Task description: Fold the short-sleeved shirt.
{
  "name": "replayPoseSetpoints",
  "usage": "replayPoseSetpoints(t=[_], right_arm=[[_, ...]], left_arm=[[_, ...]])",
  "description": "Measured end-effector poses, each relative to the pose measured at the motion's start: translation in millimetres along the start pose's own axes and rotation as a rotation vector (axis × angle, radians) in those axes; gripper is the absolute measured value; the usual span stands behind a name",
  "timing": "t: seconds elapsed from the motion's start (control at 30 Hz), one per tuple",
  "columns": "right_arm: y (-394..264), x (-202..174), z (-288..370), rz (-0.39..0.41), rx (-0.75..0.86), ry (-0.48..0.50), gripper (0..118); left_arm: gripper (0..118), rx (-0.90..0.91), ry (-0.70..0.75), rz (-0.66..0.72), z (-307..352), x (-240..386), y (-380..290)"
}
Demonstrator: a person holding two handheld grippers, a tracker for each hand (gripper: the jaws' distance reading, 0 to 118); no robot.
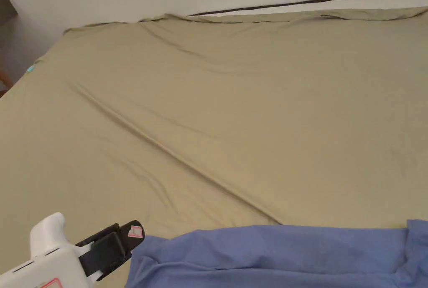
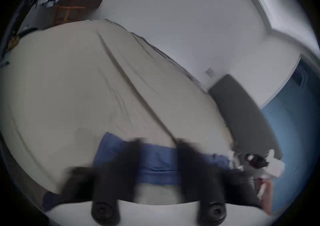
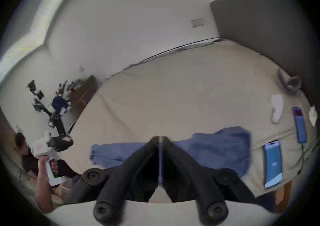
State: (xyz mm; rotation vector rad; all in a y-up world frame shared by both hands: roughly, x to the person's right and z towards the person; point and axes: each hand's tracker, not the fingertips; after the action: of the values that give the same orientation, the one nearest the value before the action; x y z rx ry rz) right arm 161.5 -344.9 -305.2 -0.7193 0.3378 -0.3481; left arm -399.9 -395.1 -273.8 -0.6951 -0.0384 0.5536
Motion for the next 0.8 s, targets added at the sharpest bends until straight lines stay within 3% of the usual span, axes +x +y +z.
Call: replayPoseSetpoints(t=[0.03,0.1,0.2,0.3,0.33,0.37,0.4,0.43,0.47,0.53,0.63,0.67,0.73,0.8], right_arm=[[-3.3,-8.1,-7.4,0.006,-0.036,0.067,4],[-8.3,-21.7,-14.9,0.039,-0.074,0.117,4],[-10.7,-36.1,-15.1,0.043,-0.091,0.171,4],[-8.5,-32.9,-12.1,0.048,-0.111,0.209,4],[-8.2,-32.1,-10.6,0.054,-0.116,0.212,4],[-8.4,-32.0,-9.5,0.062,-0.122,0.209,4],[-8.8,-32.4,-8.2,0.067,-0.126,0.208,4],[-9.8,-31.3,-6.1,0.068,-0.128,0.209,4],[-10.7,-29.9,-4.7,0.066,-0.135,0.218,4],[-13.2,-28.1,-3.6,0.055,-0.138,0.221,4],[-15.1,-28.2,-3.0,0.039,-0.142,0.225,4],[-15.7,-29.5,-3.6,0.035,-0.145,0.227,4],[-17.3,-30.3,-4.6,0.030,-0.158,0.245,4],[-18.2,-30.0,-7.2,0.025,-0.170,0.281,4]], left_arm=[[0,-0.015,0.046,-0.025,2.4,19.9,-8.4],[0,-0.077,-0.054,0.012,-1.7,16.7,-14.6],[0,-0.124,-0.235,0.134,-11.0,0.9,-10.2],[0,-0.305,-0.483,0.249,-42.5,-53.0,4.6],[5,-0.370,-0.524,0.290,-52.7,-68.5,6.8],[35,-0.402,-0.528,0.320,-60.3,-81.3,7.5],[104,-0.430,-0.512,0.322,-66.7,-90.5,8.5],[118,-0.466,-0.442,0.275,-76.9,-104.0,10.4],[118,-0.555,-0.442,0.200,-80.2,-113.6,9.5],[118,-0.534,-0.416,0.154,-86.2,-128.6,11.1],[118,-0.563,-0.385,0.191,-124.3,-161.2,8.3],[118,-0.538,-0.463,0.239,-129.0,-168.0,7.8],[118,-0.457,-0.558,0.285,-128.4,-145.4,5.5],[118,-0.455,-0.537,0.303,-140.9,-134.6,-0.4]])
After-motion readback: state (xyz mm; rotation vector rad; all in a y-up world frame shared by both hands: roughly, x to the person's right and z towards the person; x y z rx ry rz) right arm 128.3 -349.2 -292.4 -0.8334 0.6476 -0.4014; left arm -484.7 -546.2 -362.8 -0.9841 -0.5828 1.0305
